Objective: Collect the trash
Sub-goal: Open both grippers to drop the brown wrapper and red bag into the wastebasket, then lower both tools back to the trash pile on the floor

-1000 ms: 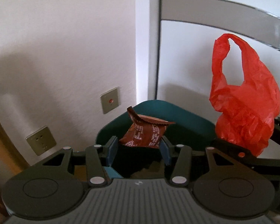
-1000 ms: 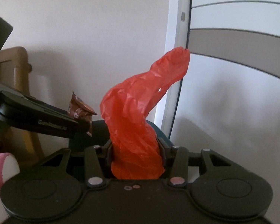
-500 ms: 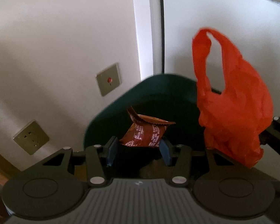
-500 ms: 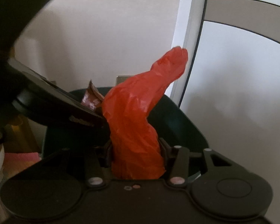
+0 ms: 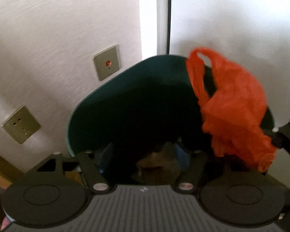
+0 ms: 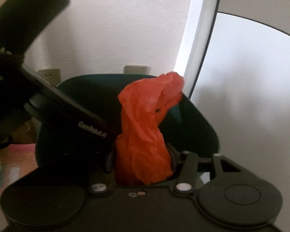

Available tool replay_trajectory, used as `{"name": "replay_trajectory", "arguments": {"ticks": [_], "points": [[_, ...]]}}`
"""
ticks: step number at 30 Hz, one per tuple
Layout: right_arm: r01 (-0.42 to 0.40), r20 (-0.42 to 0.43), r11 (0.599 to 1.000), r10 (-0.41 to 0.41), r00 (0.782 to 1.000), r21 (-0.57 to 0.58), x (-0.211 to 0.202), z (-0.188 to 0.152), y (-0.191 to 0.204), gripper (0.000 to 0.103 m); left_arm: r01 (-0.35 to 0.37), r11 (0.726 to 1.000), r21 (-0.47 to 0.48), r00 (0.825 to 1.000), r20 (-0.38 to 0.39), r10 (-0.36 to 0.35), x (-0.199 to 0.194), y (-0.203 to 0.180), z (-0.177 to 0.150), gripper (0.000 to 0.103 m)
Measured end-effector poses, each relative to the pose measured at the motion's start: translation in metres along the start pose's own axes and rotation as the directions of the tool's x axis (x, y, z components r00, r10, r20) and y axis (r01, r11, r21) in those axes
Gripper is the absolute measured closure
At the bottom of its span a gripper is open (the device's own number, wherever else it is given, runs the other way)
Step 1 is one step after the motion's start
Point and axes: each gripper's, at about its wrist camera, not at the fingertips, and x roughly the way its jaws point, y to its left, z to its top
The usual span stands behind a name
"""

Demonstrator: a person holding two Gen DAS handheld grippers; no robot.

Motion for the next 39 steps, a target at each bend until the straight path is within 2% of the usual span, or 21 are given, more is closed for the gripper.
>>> {"name": "replay_trajectory", "arguments": {"ticks": [5,11,17,20,23,28,33,34,36,39], "points": [[-0.009,0.041,1.0,0.008,0.999,0.025,-0.014,0.003,-0.004,0.05,0.037,0.999,-0.033,0.999,0.027,-0.036,-0.013,0.004,-0.003,0.029],[-0.007,0.092,0.999,0.003,0.996,0.041,-0.045,0.0,-0.015,0.05,0.078,0.995,-0.061,0.993,0.093,-0.073,-0.035,0.005,-0.006,0.026],[-0.008,0.144,1.0,0.006,0.99,0.018,-0.112,-0.022,-0.024,0.05,0.121,0.993,-0.007,0.967,0.227,-0.117,-0.087,-0.01,-0.019,0.026],[-0.003,0.154,0.999,-0.003,0.988,0.041,-0.147,-0.045,-0.034,0.05,0.14,0.989,0.048,0.941,0.303,-0.148,-0.117,-0.026,-0.032,0.026],[0.018,0.165,0.997,-0.03,0.986,0.074,-0.177,-0.069,-0.046,0.05,0.169,0.983,0.079,0.914,0.36,-0.186,-0.144,-0.043,-0.046,0.021],[0.044,0.156,0.988,-0.067,0.985,0.147,-0.224,-0.117,-0.068,0.05,0.246,0.964,0.098,0.882,0.39,-0.265,-0.169,-0.069,-0.069,0.02],[0.078,0.108,0.974,-0.103,0.989,0.213,-0.244,-0.174,-0.093,0.049,0.293,0.947,0.13,0.869,0.376,-0.32,-0.169,-0.102,-0.091,0.018],[0.083,0.097,0.971,-0.106,0.99,0.224,-0.248,-0.188,-0.098,0.049,0.299,0.945,0.135,0.869,0.371,-0.328,-0.165,-0.11,-0.096,0.009],[0.108,0.068,0.963,-0.128,0.989,0.246,-0.255,-0.219,-0.108,0.049,0.325,0.935,0.142,0.862,0.363,-0.354,-0.157,-0.129,-0.108,0.0],[0.145,0.018,0.948,-0.156,0.988,0.282,-0.256,-0.262,-0.124,0.049,0.359,0.917,0.176,0.844,0.357,-0.399,-0.137,-0.157,-0.127,0.0]]}}
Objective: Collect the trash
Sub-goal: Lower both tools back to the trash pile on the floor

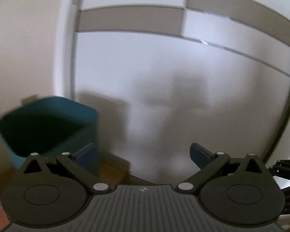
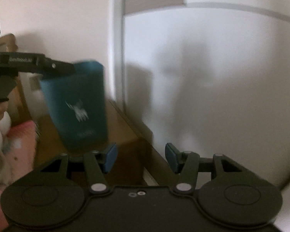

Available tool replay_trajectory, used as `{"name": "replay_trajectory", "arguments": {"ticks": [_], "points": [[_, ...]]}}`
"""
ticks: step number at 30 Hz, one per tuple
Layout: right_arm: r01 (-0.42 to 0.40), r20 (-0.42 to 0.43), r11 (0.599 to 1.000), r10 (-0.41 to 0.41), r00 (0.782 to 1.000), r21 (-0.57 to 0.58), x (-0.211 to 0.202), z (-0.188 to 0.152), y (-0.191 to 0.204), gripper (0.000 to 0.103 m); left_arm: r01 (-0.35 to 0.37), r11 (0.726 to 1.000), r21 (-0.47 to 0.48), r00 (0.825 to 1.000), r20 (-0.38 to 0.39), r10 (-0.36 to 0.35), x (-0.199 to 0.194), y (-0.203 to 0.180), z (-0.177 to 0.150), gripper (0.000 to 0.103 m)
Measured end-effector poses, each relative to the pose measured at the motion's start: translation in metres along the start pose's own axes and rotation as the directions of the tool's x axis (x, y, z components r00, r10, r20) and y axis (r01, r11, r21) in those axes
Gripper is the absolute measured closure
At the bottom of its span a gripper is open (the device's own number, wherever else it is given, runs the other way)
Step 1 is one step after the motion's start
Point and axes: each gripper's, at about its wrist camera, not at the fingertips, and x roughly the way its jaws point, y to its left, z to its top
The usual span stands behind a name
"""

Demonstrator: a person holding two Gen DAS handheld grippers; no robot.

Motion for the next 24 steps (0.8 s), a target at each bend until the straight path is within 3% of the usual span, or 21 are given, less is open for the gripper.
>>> {"name": "replay_trajectory", "arguments": {"ticks": [3,7,10,14,18,21,22,24], "points": [[0.042,-0.059,0.997,-0.038,0.998,0.068,0.011,-0.044,-0.033,0.049,0.058,0.998,0.011,0.998,-0.039,-0.057,0.034,-0.023,-0.03,0.0],[0.104,-0.155,0.982,-0.08,0.985,0.159,0.033,-0.099,-0.074,0.049,0.145,0.989,0.032,0.979,-0.146,-0.139,0.09,-0.055,-0.074,0.0],[0.158,-0.235,0.962,-0.105,0.966,0.221,0.057,-0.141,-0.1,0.049,0.186,0.982,0.021,0.95,-0.258,-0.175,0.133,-0.076,-0.112,0.0],[0.221,-0.338,0.92,-0.105,0.935,0.325,0.095,-0.194,-0.13,0.049,0.133,0.991,-0.017,0.9,-0.417,-0.127,0.192,-0.098,-0.176,0.0],[0.276,-0.447,0.871,-0.074,0.892,0.407,0.139,-0.246,-0.149,0.049,0.052,0.995,-0.089,0.815,-0.572,-0.094,0.247,-0.117,-0.244,0.0],[0.329,-0.534,0.857,-0.075,0.842,0.397,0.171,-0.288,-0.157,0.049,0.012,0.999,-0.041,0.753,-0.657,-0.036,0.28,-0.138,-0.294,0.0],[0.352,-0.571,0.846,-0.07,0.818,0.4,0.184,-0.306,-0.159,0.049,0.001,1.0,-0.01,0.723,-0.691,-0.008,0.292,-0.145,-0.311,0.0],[0.373,-0.617,0.829,-0.044,0.786,0.416,0.205,-0.331,-0.165,0.049,-0.015,1.0,0.008,0.646,-0.763,0.016,0.316,-0.154,-0.342,0.0]]}}
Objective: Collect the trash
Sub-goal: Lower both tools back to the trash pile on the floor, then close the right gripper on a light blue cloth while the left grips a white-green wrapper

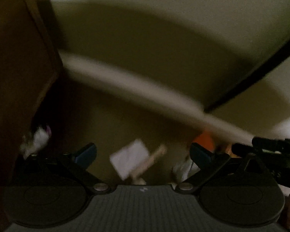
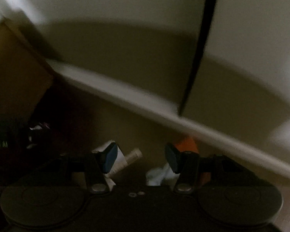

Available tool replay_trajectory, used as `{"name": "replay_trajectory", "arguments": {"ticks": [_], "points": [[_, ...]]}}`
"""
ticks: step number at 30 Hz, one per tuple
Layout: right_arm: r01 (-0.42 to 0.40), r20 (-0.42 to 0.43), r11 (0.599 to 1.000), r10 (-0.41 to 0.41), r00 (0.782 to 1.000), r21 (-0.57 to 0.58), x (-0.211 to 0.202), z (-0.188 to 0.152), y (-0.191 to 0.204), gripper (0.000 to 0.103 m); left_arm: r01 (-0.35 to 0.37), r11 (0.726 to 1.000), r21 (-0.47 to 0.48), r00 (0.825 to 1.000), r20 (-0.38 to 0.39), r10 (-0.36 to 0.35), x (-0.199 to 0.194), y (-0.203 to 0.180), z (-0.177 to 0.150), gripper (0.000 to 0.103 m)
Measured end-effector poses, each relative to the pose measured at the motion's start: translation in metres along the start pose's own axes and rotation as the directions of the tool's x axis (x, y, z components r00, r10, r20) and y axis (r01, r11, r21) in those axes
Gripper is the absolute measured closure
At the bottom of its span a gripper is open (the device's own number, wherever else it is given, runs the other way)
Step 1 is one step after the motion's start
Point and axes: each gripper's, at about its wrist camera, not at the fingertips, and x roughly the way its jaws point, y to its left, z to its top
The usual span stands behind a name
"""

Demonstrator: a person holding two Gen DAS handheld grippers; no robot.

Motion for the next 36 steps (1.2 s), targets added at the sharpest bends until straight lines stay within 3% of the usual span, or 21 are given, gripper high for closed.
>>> {"name": "replay_trajectory", "arguments": {"ticks": [3,6,9,14,20,22,26,29,32,33,34,36], "points": [[0.029,-0.106,0.995,-0.019,0.994,0.093,0.052,-0.006,-0.017,0.049,-0.014,1.0,-0.005,0.993,-0.116,0.013,0.047,-0.008,-0.014,0.0],[0.052,-0.193,0.986,-0.021,0.981,0.16,0.095,-0.007,-0.028,0.049,-0.074,0.997,0.029,0.972,-0.221,0.078,0.1,-0.015,-0.024,0.0],[0.103,-0.27,0.971,-0.043,0.962,0.215,0.129,-0.015,-0.036,0.049,-0.108,0.994,0.017,0.928,-0.356,0.107,0.151,-0.013,-0.051,0.0],[0.149,-0.349,0.933,-0.027,0.937,0.327,0.18,-0.028,-0.058,0.049,-0.13,0.991,-0.037,0.865,-0.492,0.095,0.217,-0.007,-0.085,0.0],[0.199,-0.422,0.876,0.005,0.907,0.439,0.233,-0.05,-0.074,0.05,-0.128,0.988,-0.092,0.797,-0.602,0.047,0.27,-0.005,-0.115,0.001],[0.203,-0.433,0.857,0.027,0.901,0.475,0.242,-0.057,-0.075,0.05,-0.129,0.986,-0.109,0.786,-0.618,0.035,0.282,-0.003,-0.124,0.001],[0.21,-0.437,0.868,0.01,0.899,0.451,0.257,-0.063,-0.07,0.051,-0.119,0.986,-0.12,0.772,-0.636,0.016,0.3,0.0,-0.136,0.001],[0.208,-0.432,0.857,0.018,0.902,0.471,0.264,-0.064,-0.07,0.052,-0.119,0.986,-0.113,0.761,-0.648,0.018,0.308,0.003,-0.143,0.01],[0.205,-0.429,0.857,0.021,0.903,0.473,0.27,-0.064,-0.069,0.053,-0.114,0.985,-0.128,0.752,-0.659,0.002,0.317,0.008,-0.15,0.031],[0.202,-0.425,0.858,0.02,0.905,0.472,0.271,-0.064,-0.068,0.056,-0.112,0.985,-0.133,0.75,-0.661,-0.004,0.319,0.009,-0.152,0.043],[0.201,-0.421,0.861,0.016,0.907,0.467,0.271,-0.063,-0.067,0.066,-0.108,0.984,-0.14,0.748,-0.664,-0.012,0.32,0.01,-0.153,0.051],[0.213,-0.436,0.866,0.006,0.9,0.452,0.273,-0.063,-0.065,0.081,-0.104,0.983,-0.152,0.747,-0.665,-0.024,0.32,0.013,-0.156,0.058]]}}
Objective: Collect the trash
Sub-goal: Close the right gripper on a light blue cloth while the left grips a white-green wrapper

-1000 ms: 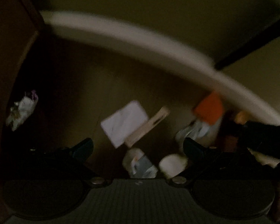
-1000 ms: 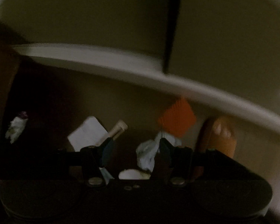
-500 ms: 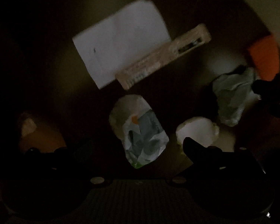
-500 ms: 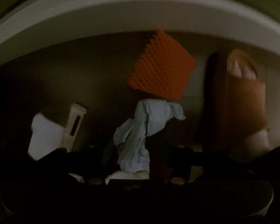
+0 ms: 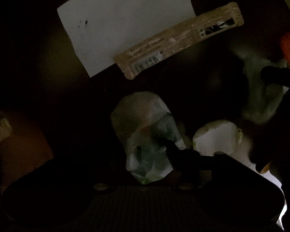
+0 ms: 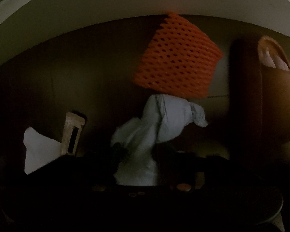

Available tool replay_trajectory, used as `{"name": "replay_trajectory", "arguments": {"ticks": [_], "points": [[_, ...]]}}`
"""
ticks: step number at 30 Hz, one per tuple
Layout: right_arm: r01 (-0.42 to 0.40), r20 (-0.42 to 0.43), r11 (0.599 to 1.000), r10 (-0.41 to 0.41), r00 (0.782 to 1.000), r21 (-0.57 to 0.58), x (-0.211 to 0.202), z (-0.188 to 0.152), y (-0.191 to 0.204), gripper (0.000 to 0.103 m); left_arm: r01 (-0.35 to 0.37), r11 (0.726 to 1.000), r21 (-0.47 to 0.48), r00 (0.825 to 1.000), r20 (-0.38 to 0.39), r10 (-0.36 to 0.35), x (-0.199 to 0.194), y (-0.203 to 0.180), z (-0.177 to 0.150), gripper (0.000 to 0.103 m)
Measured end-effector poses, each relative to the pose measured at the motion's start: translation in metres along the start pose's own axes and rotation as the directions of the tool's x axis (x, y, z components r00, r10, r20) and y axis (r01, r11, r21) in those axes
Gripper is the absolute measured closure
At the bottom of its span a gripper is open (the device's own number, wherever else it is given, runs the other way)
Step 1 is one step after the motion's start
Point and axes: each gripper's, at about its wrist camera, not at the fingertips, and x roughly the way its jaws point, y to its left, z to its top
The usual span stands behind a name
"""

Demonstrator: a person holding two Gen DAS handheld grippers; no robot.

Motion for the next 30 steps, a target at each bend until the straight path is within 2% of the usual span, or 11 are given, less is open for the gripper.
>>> {"name": "replay_trajectory", "arguments": {"ticks": [3,5,6,7,12,15,20,24,27,30], "points": [[0.006,0.004,1.0,-0.006,1.0,-0.004,-0.002,0.0,0.003,0.083,-0.006,1.0,0.015,1.0,-0.01,0.006,0.001,0.0,-0.003,0.072],[0.023,0.011,1.0,-0.022,1.0,-0.012,-0.005,-0.002,0.005,0.086,-0.011,1.0,0.03,1.0,-0.019,0.011,0.0,-0.002,-0.004,0.076],[0.027,0.012,1.0,-0.026,1.0,-0.01,-0.007,-0.002,0.005,0.087,-0.013,0.999,0.037,1.0,-0.022,0.013,-0.001,-0.003,-0.005,0.083],[0.03,0.012,1.0,-0.03,0.999,-0.009,-0.011,-0.003,0.005,0.088,-0.012,0.999,0.039,1.0,-0.026,0.013,-0.002,-0.004,-0.005,0.085],[0.039,0.026,0.999,-0.038,0.999,-0.023,-0.04,-0.015,0.009,0.088,-0.055,0.996,0.066,0.997,-0.055,0.059,-0.017,-0.009,-0.008,0.087],[0.044,0.056,0.997,-0.04,0.998,-0.066,-0.071,-0.022,0.015,0.088,-0.074,0.994,0.076,0.995,-0.055,0.079,-0.039,-0.013,-0.009,0.087],[0.019,0.132,0.986,0.003,0.991,-0.168,-0.136,-0.034,0.033,0.088,-0.066,0.994,0.09,0.997,0.047,0.062,-0.102,-0.017,-0.015,0.087],[-0.005,0.201,0.961,0.063,0.978,-0.277,-0.196,-0.054,0.051,0.088,-0.058,0.994,0.094,0.988,0.146,0.044,-0.164,-0.021,-0.029,0.086],[-0.014,0.247,0.939,0.105,0.963,-0.344,-0.24,-0.072,0.059,0.089,-0.034,0.995,0.096,0.976,0.219,0.012,-0.209,-0.02,-0.043,0.086],[-0.022,0.29,0.919,0.147,0.946,-0.393,-0.278,-0.089,0.063,0.088,-0.004,0.996,0.089,0.956,0.293,-0.023,-0.253,-0.015,-0.063,0.086]]}}
